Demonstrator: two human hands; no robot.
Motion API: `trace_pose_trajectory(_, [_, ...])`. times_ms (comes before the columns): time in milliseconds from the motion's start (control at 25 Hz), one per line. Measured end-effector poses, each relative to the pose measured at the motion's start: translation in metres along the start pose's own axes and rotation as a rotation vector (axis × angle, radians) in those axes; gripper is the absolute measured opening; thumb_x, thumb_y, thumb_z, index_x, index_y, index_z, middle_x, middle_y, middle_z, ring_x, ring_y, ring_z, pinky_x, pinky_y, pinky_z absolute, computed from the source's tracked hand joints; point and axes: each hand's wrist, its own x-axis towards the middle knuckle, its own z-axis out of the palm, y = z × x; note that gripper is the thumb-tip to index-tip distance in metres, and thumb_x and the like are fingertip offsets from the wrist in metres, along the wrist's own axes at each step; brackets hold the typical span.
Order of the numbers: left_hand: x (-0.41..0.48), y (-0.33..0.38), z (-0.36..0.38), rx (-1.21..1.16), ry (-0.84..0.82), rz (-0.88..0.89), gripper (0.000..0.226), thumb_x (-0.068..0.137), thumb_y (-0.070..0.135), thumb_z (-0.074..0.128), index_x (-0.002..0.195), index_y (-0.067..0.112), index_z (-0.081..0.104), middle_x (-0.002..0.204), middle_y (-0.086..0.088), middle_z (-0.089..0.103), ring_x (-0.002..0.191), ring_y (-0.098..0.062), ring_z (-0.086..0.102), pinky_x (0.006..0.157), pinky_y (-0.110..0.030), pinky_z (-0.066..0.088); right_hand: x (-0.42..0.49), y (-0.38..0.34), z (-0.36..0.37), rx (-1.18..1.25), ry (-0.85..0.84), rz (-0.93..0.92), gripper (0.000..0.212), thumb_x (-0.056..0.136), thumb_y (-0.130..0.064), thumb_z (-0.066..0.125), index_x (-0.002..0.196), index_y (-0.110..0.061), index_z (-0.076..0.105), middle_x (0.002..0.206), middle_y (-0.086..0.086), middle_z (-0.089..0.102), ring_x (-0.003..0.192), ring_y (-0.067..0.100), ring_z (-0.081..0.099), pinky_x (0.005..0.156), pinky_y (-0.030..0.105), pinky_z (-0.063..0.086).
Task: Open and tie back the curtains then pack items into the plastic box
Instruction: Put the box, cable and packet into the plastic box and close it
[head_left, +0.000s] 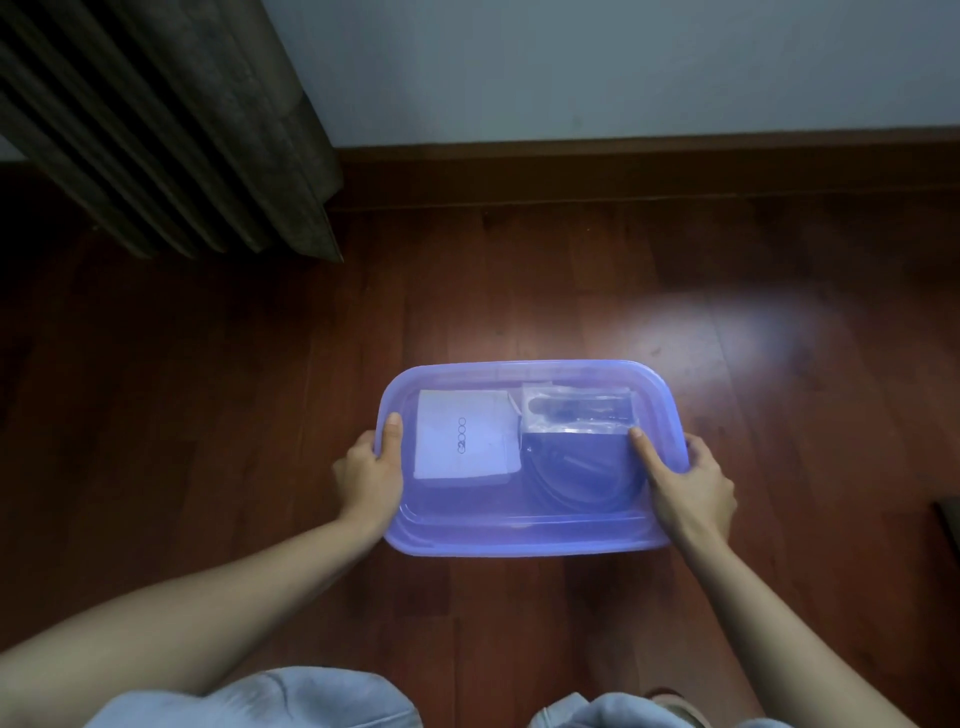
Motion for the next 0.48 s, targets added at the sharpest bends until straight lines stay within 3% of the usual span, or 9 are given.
trace_pose_trajectory(200, [0.014, -0.011, -0.013, -0.023, 0.001, 0.000, 0.051, 0.097, 0.046, 0.037, 0.055, 0.017, 0.040, 0.056, -0.003, 0.047, 0.064, -0.027, 0.047, 0.056, -0.031, 0.031, -0.001, -0.014, 0.002, -0.015, -0.026, -0.064, 0.070, 0.064, -0.076, 0.045, 0.102, -0.020, 0.061, 0.101, 0.013, 0.068, 0.100, 0.040, 0.059, 0.083, 0.040, 0.040])
trace_pose_trajectory(320, [0.045, -0.016, -0.043, -0.016, 0.048, -0.013, 0.053, 0.096, 0.049, 0.037, 0.055, 0.015, 0.037, 0.055, -0.004, 0.044, 0.064, -0.028, 0.043, 0.056, -0.035, 0.028, -0.001, -0.051, 0.012, -0.054, -0.109, -0.169, 0.061, 0.066, -0.073, 0.044, 0.092, -0.020, 0.058, 0.084, 0.007, 0.062, 0.098, 0.039, 0.060, 0.076, 0.037, 0.036])
trace_pose_trajectory(480, [0.092, -0.026, -0.102, -0.055, 0.129, -0.075, 0.053, 0.095, 0.053, 0.035, 0.067, 0.013, 0.052, 0.062, -0.005, 0.050, 0.059, -0.022, 0.045, 0.057, -0.031, 0.031, 0.006, -0.115, 0.047, 0.039, -0.322, -0.322, 0.066, 0.060, -0.074, 0.057, 0.099, -0.021, 0.063, 0.085, -0.006, 0.069, 0.090, 0.023, 0.067, 0.080, 0.038, 0.052])
